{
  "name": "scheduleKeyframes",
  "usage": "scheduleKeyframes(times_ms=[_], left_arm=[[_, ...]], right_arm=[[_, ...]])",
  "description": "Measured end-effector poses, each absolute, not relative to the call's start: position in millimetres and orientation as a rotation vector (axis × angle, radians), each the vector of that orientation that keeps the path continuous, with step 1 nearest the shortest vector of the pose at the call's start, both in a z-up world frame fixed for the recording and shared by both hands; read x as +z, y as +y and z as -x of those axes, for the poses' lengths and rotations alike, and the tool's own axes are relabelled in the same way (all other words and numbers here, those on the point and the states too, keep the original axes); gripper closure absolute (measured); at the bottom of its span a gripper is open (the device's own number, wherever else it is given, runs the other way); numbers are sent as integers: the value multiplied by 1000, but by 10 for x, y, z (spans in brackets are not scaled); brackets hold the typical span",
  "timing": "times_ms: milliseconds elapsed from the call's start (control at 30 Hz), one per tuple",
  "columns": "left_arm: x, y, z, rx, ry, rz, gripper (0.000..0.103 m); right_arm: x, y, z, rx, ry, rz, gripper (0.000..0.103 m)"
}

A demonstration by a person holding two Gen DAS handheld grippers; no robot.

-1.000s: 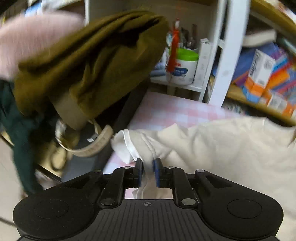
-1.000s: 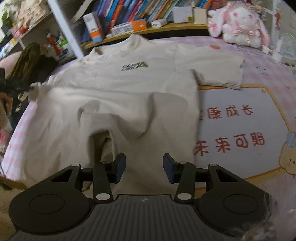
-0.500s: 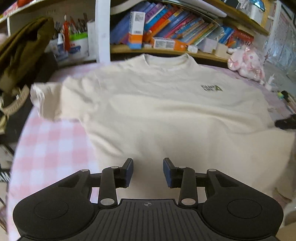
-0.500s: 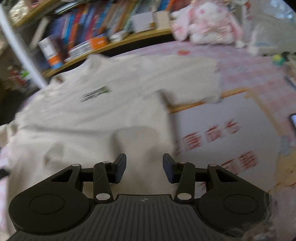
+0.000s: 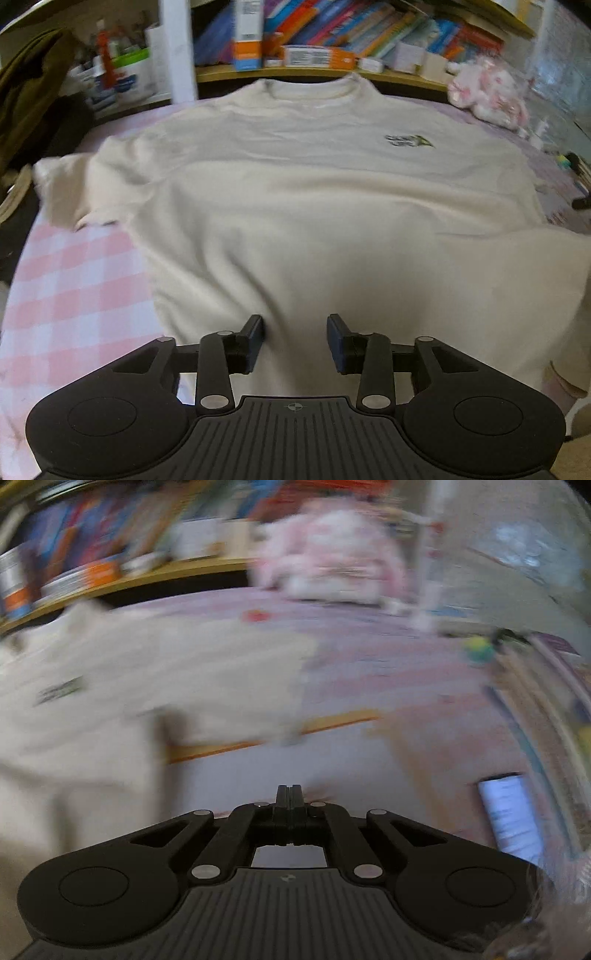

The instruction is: Fold clothes

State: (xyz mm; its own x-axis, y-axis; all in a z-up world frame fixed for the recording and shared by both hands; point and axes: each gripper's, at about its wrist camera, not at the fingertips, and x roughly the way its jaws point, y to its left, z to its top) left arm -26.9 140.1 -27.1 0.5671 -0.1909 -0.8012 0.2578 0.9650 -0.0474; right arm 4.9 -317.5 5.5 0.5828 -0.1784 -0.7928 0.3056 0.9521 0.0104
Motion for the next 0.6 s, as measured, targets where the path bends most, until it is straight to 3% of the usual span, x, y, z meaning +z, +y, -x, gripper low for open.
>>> scheduleKeyframes(times_ms=[100,167,200,367,400,433,467,600], left_arm=[[-255,1436,235,-260,932,-74,62],[-226,1525,205,-226,925,-65,62],[-212,1572,190,-208,921,-60,62],[-195,1796,179,-142,925,-19,61],[-203,1824,188,-135,928,-11,61],[-210,1829,190,-134,929,-5,61],[-217,1831,192,-135,930,0,61],[-243,1839,183,-147,924,40,61]], right_arm=[[96,-3396,31,-191,911,-338,98],[117,-3229,57,-106,904,-358,76],[126,-3127,67,-66,900,-357,55],[-21,-2585,-76,12,985,-262,61],[-42,-2507,-72,6,990,-219,68],[-49,-2434,-59,1,987,-171,87],[-48,-2383,-47,6,990,-125,98],[-19,-2544,-67,-87,969,-5,100]])
